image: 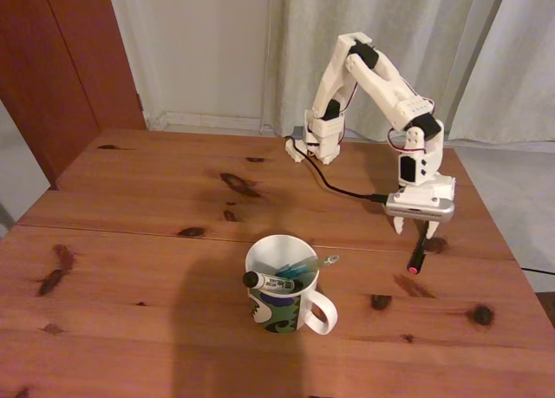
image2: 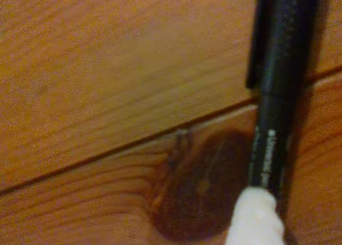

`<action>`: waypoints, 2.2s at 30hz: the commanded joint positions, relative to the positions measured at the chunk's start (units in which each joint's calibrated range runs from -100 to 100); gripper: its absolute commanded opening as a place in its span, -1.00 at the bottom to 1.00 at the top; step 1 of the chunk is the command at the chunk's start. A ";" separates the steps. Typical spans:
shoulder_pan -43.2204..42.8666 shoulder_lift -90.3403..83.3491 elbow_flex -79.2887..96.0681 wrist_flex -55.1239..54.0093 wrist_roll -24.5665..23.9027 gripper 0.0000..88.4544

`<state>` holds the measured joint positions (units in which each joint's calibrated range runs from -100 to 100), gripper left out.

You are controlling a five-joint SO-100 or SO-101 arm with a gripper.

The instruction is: Clean up the desk and place the pens and markers into the cup

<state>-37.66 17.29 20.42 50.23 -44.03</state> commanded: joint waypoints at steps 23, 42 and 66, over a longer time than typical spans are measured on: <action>-0.74 0.38 -17.45 19.41 -0.08 -0.50; -5.16 4.43 -25.20 19.41 -2.28 -0.50; -6.69 11.88 -34.04 23.71 -2.96 -0.50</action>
<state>-43.97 29.92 -10.32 72.71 -46.76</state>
